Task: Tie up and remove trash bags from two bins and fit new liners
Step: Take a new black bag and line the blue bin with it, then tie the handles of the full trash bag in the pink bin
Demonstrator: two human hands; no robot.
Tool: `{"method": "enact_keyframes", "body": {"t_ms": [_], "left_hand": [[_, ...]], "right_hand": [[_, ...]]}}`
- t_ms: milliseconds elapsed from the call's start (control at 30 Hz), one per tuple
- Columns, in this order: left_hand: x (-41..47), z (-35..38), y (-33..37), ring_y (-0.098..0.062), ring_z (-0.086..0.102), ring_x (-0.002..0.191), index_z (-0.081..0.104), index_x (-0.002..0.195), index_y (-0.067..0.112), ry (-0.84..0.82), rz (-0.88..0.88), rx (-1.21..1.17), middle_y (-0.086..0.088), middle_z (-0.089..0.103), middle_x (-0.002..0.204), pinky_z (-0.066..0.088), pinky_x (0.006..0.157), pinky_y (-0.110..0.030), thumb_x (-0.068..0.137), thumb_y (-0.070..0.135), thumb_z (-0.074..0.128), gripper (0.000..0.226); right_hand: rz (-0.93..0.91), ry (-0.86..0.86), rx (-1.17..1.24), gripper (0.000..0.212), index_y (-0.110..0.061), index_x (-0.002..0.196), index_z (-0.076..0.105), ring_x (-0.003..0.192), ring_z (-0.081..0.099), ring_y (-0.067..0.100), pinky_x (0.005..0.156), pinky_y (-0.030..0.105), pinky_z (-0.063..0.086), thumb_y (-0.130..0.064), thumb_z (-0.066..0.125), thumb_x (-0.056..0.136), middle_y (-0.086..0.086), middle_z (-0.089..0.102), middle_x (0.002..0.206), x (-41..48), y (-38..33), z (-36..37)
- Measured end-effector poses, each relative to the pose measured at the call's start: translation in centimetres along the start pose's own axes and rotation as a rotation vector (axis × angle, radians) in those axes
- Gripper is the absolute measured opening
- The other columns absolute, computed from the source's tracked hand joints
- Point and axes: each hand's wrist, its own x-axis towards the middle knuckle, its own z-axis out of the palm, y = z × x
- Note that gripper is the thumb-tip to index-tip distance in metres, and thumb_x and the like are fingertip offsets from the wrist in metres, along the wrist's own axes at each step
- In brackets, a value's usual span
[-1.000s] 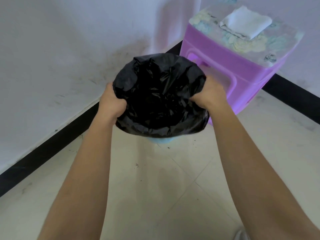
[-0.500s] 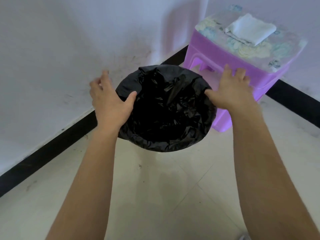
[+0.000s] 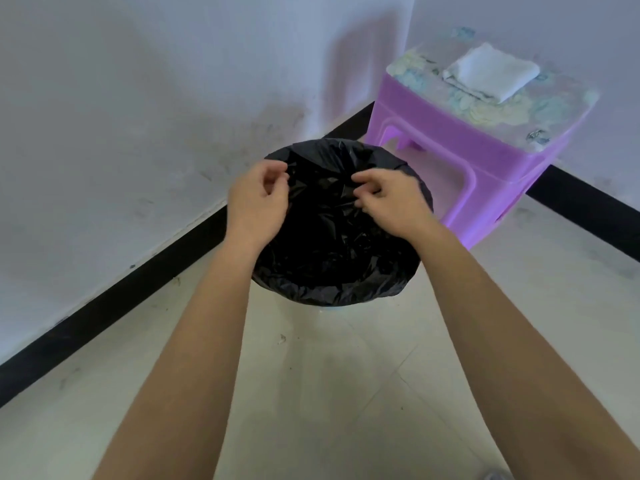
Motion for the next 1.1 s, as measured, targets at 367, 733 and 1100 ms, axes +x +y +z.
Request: {"method": "enact_keyframes", "body": {"t_ms": [367,733,1100], "left_hand": [[-3.4,0.7,-2.7,-0.027,0.039,0.137,0.028,0.153,0.017,0.123,-0.178,0.274,-0.009,0.033,0.155,0.033,0.110,-0.038,0.090,0.014,0.051,0.067],[-2.4,0.0,-1.9,-0.034,0.007,0.150,0.017,0.156,0.015,-0.020,-0.141,0.580,-0.017,0.011,0.163,0.015,0.119,-0.051,0.101,0.052,0.033,0.068],[-0.8,-14.9,22.1,-0.038,0.020,0.148,0.024,0.153,0.014,-0.187,0.249,0.921,-0.018,0.021,0.161,0.024,0.115,-0.058,0.102,0.053,0.018,0.065]], "right_hand": [[0.326,0.190,-0.086,0.059,-0.020,0.146,0.034,0.088,0.048,0.029,0.076,0.033,0.037,-0.008,0.039,0.089,0.012,0.052,0.116,-1.9,2.2,0.1],[0.285,0.220,-0.398,0.065,-0.014,0.156,0.016,0.133,0.040,0.040,0.101,0.052,0.039,-0.038,0.038,0.099,0.018,0.029,0.156,-1.7,0.7,0.5],[-0.004,0.062,-0.692,0.062,-0.013,0.156,0.021,0.150,0.014,0.041,0.120,0.055,0.020,-0.040,0.037,0.102,0.021,0.012,0.164,-3.6,-18.7,-17.3]]}}
